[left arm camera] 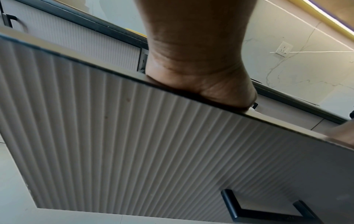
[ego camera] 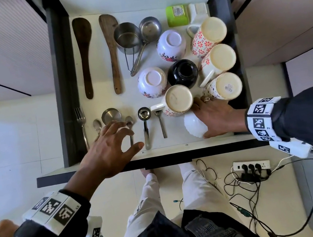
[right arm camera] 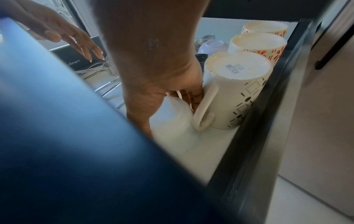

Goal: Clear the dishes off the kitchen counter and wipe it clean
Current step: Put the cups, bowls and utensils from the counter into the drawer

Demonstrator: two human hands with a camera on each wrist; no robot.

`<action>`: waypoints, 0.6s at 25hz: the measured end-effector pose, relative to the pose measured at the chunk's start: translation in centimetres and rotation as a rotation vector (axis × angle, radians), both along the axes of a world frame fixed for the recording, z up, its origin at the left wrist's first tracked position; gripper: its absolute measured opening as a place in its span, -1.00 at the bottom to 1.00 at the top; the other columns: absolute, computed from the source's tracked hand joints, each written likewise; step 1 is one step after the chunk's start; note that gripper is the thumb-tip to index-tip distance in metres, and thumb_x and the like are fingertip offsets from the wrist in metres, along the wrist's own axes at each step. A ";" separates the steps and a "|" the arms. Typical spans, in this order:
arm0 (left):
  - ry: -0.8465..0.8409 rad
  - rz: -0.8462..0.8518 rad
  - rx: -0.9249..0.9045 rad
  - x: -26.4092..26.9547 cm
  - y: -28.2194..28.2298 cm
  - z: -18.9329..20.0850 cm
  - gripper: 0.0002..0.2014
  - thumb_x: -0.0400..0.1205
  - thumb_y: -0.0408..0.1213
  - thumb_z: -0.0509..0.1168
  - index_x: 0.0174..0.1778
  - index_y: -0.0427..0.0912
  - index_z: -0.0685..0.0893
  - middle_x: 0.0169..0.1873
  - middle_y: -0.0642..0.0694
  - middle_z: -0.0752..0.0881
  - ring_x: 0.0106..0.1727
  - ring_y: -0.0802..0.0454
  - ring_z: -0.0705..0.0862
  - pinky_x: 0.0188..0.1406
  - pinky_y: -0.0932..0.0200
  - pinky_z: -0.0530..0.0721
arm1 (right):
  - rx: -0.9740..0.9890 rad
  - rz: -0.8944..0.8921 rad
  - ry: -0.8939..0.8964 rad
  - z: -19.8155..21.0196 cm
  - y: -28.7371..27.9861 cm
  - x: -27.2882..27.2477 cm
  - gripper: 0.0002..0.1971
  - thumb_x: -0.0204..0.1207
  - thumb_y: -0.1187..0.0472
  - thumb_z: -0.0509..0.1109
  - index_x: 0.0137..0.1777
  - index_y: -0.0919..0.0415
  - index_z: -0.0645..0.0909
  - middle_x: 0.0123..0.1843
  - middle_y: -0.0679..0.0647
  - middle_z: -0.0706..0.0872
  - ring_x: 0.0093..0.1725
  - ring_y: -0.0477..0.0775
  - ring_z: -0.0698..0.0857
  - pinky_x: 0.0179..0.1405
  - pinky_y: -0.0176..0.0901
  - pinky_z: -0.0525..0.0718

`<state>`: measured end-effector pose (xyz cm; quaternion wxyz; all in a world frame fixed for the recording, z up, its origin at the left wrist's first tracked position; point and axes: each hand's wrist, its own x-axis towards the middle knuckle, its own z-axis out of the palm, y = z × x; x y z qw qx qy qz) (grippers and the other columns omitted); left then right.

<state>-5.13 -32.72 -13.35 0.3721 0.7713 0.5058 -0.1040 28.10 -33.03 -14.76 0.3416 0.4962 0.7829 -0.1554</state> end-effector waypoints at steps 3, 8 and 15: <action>0.003 0.004 0.008 0.0 0.1 0.1 -0.21 0.43 0.56 -0.10 0.34 0.11 0.57 0.59 0.03 0.36 0.65 0.00 0.20 0.46 -0.20 0.43 | -0.043 -0.040 -0.010 0.0 0.1 0.4 0.02 0.05 -0.15 0.70 0.45 0.23 0.29 0.33 0.21 0.40 0.07 0.24 0.65 -0.21 0.09 0.75; 0.000 0.012 0.061 0.3 -0.1 0.7 -0.52 0.62 0.28 0.18 0.33 0.08 0.58 0.57 0.05 0.37 0.62 0.03 0.24 0.44 -0.09 0.44 | -0.136 -0.213 0.016 2.1 0.7 0.2 -0.17 0.19 -0.12 0.68 0.36 0.22 0.40 0.32 0.16 0.46 0.15 0.19 0.62 -0.10 -0.02 0.64; -0.063 0.025 0.295 0.5 -0.9 1.1 -0.60 0.64 0.14 0.25 0.32 0.03 0.61 0.50 0.00 0.45 0.59 0.01 0.31 0.50 -0.04 0.40 | 0.218 -0.725 0.447 6.7 -1.2 0.1 -0.59 0.38 0.07 0.55 0.18 0.18 0.60 0.19 0.05 0.57 0.08 0.11 0.61 -0.05 -0.09 0.61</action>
